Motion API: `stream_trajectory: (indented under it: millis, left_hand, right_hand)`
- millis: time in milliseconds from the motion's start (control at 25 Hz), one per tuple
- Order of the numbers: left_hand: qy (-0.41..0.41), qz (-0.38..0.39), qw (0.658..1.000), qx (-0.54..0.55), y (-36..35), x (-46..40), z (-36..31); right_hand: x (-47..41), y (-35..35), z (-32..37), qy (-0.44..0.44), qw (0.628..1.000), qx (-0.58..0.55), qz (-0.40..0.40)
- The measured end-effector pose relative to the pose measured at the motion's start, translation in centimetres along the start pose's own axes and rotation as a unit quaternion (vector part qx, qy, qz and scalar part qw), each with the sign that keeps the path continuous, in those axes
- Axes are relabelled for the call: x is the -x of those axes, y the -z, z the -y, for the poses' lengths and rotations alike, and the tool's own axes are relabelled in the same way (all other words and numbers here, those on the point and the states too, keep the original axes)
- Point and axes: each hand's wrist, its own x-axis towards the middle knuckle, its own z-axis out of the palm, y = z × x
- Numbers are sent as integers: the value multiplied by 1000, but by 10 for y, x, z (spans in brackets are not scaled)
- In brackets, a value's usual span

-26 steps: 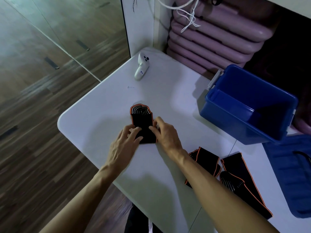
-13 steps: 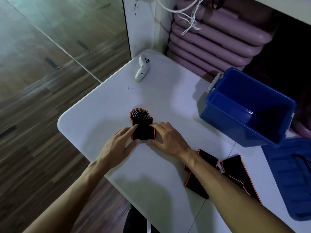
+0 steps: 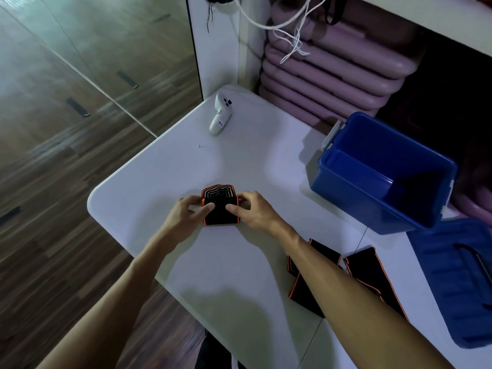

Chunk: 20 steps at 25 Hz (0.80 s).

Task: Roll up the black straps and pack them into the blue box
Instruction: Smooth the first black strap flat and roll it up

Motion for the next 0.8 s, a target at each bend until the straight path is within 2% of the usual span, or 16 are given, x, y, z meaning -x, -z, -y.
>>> stream_trajectory:
  millis: [80,200,360,480,600,800]
  left_hand:
    - [-4,41,998,55,3,5,-6]
    - [-45,80,993,72,0,8,-16]
    - [-195,112,973,-53,-33,-7,-41]
    - [-341,109,924,-136,-76,-13,-63]
    - [-402,131,890,-169,-116,-19,-79]
    - [-463,134,850,-214,-142,-33,-78]
  right_hand:
    - [8,6,-2,-10,999,-50,14]
    - [25,21,-9,-4,995,-97,8]
    - [50,45,-19,41,996,11,-79]
    - [73,59,-35,32,979,64,-191]
    - [89,69,-60,7,955,122,-270]
    - [99,79,-89,-4,944,203,-261]
